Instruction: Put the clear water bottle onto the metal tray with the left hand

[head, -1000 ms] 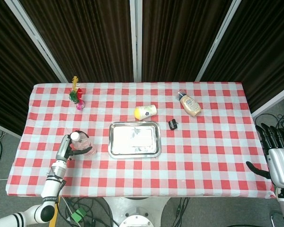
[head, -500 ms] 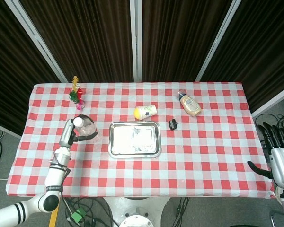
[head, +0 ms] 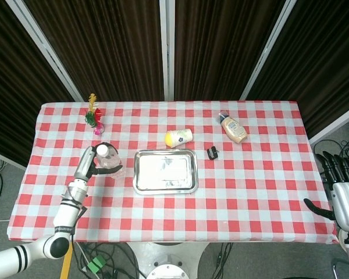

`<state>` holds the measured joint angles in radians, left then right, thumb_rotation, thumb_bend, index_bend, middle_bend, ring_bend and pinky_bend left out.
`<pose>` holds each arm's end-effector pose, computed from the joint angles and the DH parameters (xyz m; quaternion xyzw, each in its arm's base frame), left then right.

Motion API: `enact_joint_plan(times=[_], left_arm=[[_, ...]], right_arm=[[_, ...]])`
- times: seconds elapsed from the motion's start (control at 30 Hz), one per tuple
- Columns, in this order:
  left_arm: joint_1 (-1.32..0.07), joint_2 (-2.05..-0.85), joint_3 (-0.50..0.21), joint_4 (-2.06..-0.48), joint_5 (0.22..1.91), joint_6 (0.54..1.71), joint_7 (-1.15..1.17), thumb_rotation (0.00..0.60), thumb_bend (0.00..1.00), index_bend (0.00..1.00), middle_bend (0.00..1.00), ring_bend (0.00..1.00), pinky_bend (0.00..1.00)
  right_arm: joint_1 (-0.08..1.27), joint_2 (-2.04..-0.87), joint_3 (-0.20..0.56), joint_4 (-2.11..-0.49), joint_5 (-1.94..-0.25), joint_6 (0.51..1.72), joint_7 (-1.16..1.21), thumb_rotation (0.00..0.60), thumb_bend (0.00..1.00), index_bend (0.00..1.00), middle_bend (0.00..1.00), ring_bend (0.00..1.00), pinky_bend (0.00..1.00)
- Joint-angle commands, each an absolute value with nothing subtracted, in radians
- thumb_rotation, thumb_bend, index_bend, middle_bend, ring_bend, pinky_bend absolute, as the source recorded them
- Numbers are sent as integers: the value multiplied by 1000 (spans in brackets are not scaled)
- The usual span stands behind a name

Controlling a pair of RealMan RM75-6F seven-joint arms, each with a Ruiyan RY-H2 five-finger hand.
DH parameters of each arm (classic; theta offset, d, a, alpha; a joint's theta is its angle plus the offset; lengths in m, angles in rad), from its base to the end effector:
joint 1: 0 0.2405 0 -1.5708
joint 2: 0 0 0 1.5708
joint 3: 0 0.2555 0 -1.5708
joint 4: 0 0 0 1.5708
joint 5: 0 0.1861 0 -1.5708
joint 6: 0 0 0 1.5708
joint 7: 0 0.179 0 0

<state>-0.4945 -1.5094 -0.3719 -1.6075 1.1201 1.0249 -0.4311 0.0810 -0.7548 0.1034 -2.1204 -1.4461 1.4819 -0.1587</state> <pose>-0.1760 0.3568 0.0480 -0.4091 -0.6556 -0.5727 0.2734 -0.2191 -0.2134 0.2508 0.5897 -0.3788 0.3932 0.5951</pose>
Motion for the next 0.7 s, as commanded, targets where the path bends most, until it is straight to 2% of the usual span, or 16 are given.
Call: enact_joint_plan(times=[0.03,0.07,0.13,0.27,0.33,0.5,0.7], left_arm=[[-588,-1451,-551,-1674,1197,1043,-451,600,195,582,601,481,543],[-602,-1435,-571,-1691,1195,1043,-443,600,196,582,601,483,545],[-596,-1422,-551,-1704,1187,1043,-425,600,196,582,601,483,545],[-510,-1450,-364,-1621,1140,1007,-425,600,197,581,596,483,544],[-491,-1477,-334,-1579,1118,997,-462,600,199,581,592,482,542],[-532,-1481,-363,-1562,1189,1005,-483,600,199,581,591,482,541],[-578,-1494,-391,-1559,1156,973,-487,600,200,581,591,482,541]], right_arm=[[84,-756,101,-2120,-1445,1474,-163,600,82,56,34,0,0],[86,-757,100,-2120,-1443,1469,-166,600,82,56,34,0,0],[89,-759,98,-2120,-1440,1461,-169,600,82,55,34,0,0],[87,-759,93,-2119,-1443,1459,-167,600,82,56,34,0,0],[85,-757,93,-2120,-1446,1465,-163,600,82,56,34,0,0],[87,-753,93,-2124,-1451,1463,-160,600,82,56,34,0,0],[84,-753,90,-2122,-1452,1466,-155,600,83,56,34,0,0]])
